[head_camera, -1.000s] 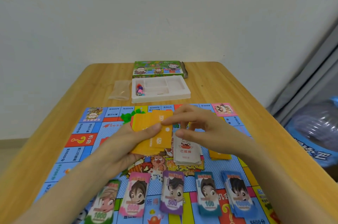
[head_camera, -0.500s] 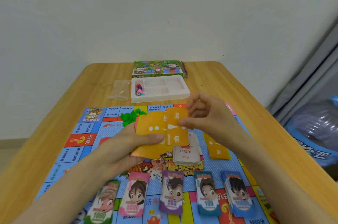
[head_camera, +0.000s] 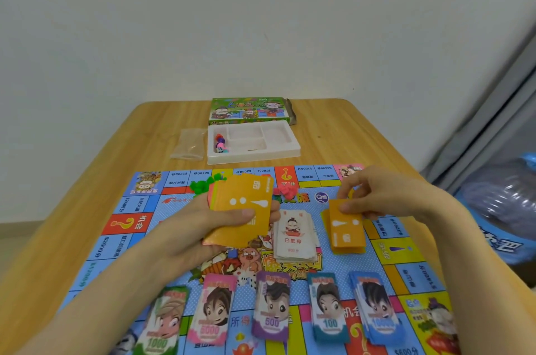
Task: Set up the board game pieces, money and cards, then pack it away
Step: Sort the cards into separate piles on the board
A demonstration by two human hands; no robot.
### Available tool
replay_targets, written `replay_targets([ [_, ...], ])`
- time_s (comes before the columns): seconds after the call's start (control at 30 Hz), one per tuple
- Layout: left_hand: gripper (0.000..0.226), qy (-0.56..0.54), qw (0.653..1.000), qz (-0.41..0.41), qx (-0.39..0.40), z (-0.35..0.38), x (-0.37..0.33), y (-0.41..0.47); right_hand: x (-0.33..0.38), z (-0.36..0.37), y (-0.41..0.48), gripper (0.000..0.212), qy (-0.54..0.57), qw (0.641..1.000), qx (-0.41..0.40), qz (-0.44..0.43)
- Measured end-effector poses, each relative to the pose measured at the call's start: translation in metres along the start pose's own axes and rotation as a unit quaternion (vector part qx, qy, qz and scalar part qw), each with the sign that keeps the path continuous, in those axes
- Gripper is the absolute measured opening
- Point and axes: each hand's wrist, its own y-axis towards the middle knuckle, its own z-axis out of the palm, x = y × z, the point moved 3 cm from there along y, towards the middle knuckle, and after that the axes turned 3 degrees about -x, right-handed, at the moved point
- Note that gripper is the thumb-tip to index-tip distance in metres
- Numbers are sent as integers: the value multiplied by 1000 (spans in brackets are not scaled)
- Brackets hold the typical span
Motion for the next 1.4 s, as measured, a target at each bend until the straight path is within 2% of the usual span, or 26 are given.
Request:
replay_targets([
  [0.13,39,10,1000,-4,10,1,0,0,-2,1,3,10,-29,1000,-6,5],
  [0.3,39,-1,1000,-11,18,-3,2,2,-1,4,7,18,-96,994,-61,8],
  [0.43,61,-30,998,-15,48,-4,3,3,-1,8,8,19,-120,991,-59,19],
  [0.5,63,-33,998,-13,52,-5,3,4,-1,9,8,20,-132,989,-60,22],
  [0.6,61,-28,998,-7,57,-4,2,3,1,9,6,23,-101,993,-54,27],
  [0.73,60,-22,998,-6,66,-4,2,3,5,10,4,14,-69,997,-43,14],
  [0.87,62,-26,998,-13,63,-6,3,4,8,8,5,10,-35,996,-87,-3],
  [0.97,57,-23,998,-12,59,-4,3,2,15,5,4,6,22,986,-157,-58],
  [1.03,41,-19,999,-13,41,-1,2,1,27,5,-3,5,91,971,-178,-131],
  [1.13,40,-15,999,-23,34,3,3,-2,46,16,-13,19,166,949,-93,-249],
  [1.2,39,-3,999,-21,36,6,2,-4,52,26,-16,27,160,938,-40,-305],
  [1.27,37,6,999,-17,34,6,3,-5,55,34,-15,30,139,930,-30,-338],
  [1.4,35,25,999,-13,35,6,5,-3,59,40,-13,27,138,923,-63,-353],
])
